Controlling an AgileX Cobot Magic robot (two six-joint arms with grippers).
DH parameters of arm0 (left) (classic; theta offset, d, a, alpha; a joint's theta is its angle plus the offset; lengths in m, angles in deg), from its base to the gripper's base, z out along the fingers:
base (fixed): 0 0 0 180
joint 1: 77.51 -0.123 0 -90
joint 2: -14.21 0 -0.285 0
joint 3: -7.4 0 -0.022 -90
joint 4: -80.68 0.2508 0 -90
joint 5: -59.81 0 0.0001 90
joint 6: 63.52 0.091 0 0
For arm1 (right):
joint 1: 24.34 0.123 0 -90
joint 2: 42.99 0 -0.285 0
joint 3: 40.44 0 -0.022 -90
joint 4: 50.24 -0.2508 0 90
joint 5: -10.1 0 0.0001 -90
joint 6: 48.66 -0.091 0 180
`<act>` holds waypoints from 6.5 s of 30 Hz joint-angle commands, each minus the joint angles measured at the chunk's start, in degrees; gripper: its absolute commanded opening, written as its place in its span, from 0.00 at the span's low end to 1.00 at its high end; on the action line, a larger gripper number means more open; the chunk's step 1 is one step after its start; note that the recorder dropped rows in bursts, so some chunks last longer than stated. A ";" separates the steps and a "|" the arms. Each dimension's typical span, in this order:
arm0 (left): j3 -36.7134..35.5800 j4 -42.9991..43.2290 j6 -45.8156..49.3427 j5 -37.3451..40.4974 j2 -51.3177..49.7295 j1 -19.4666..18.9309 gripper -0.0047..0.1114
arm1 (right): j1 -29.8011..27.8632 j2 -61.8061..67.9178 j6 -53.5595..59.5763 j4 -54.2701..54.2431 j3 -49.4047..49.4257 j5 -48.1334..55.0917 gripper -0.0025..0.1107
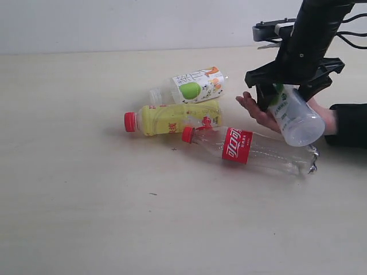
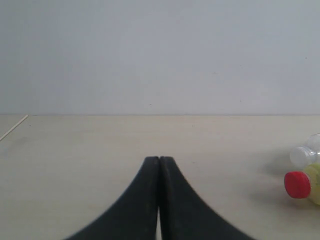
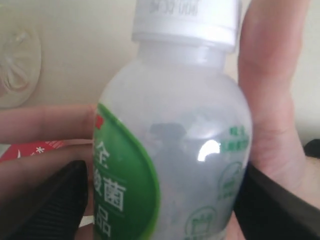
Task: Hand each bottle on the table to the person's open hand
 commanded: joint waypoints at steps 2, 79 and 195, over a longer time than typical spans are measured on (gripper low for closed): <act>-0.16 0.13 -0.08 -0.14 0.34 -0.03 0.05 | -0.29 -4.28 0.56 0.04 -0.44 -2.29 0.69; -0.16 0.13 -0.08 -0.14 0.34 -0.03 0.05 | 0.13 -55.35 -16.41 17.70 84.00 -116.39 0.03; -0.16 0.13 -0.08 -0.14 0.34 -0.03 0.05 | 0.13 -14.34 38.82 -6.22 5.89 8.36 0.03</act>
